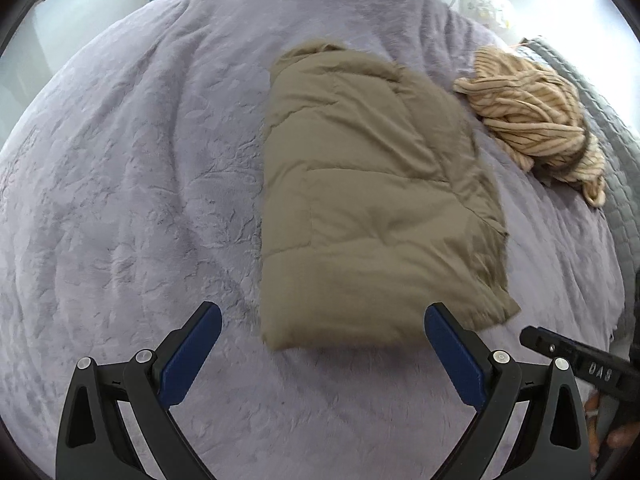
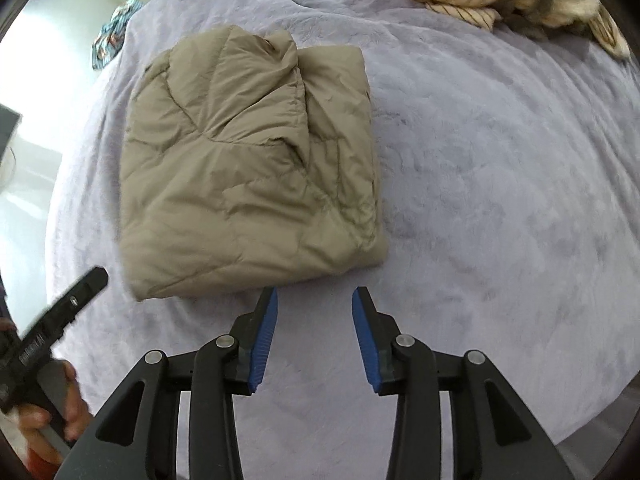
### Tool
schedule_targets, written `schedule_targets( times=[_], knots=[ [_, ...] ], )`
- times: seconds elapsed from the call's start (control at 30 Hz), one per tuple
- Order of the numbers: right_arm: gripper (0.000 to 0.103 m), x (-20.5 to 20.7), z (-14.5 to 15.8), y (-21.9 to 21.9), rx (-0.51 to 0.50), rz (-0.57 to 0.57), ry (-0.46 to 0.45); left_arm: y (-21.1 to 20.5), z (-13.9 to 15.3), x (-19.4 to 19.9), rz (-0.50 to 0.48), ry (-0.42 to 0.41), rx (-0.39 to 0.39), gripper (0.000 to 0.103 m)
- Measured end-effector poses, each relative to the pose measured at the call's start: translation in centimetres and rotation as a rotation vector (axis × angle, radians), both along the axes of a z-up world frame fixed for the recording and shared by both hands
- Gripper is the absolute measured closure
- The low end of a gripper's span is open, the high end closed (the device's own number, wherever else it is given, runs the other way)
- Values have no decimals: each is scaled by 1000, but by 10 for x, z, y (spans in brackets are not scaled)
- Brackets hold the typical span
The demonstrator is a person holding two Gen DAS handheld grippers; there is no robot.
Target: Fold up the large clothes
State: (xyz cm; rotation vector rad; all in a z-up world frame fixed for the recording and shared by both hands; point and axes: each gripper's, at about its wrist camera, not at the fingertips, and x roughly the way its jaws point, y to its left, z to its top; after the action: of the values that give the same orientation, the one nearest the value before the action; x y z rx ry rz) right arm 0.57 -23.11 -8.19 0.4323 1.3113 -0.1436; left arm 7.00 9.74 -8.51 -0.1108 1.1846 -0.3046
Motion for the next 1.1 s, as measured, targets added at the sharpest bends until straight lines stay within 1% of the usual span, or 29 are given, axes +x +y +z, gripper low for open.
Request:
schedule_targets(
  times=[0.1,0.3,0.4,0.47,0.6,0.63,0.67,0.7,0.8,0.83,0.87,1.0,1.03,1.07,1.1],
  knots=[
    [60,-14,9,4,19,-24,-9,2,10,-11,-27,-17,8,1],
    [56,-28,26,18,1,7,-12,-2,27,-36,-88,-20,26,1],
    [53,-30,36,22,-11,38,-27,0,45,-54,-91,-56,-8,1],
    [47,-30,43,24,-9,58,-44,0,55,-62,-82,-74,1,1],
    [47,-29,58,23,-10,56,-72,-1,74,-69,-41,-108,19,1],
    [45,-29,60,23,-11,55,-76,0,79,-70,-29,-114,19,1],
    [41,-28,66,22,-19,55,-82,1,83,-70,-18,-120,21,1],
    [38,-28,70,22,-24,57,-91,2,88,-70,-3,-127,26,1],
    [29,-28,86,21,-36,66,-134,5,104,-68,43,-138,27,1],
    [25,-28,92,19,-42,66,-149,5,108,-68,56,-139,26,1],
    [23,-28,97,18,-47,64,-164,5,112,-69,66,-143,28,1],
    [22,-29,116,17,-79,67,-218,-2,132,-72,77,-184,83,1],
    [16,-29,122,18,-92,72,-233,-4,137,-74,81,-197,106,1],
    [12,-30,127,19,-111,77,-250,-7,140,-76,82,-206,121,1],
    [12,-31,132,20,-126,83,-268,-10,144,-77,85,-217,141,1]
  ],
)
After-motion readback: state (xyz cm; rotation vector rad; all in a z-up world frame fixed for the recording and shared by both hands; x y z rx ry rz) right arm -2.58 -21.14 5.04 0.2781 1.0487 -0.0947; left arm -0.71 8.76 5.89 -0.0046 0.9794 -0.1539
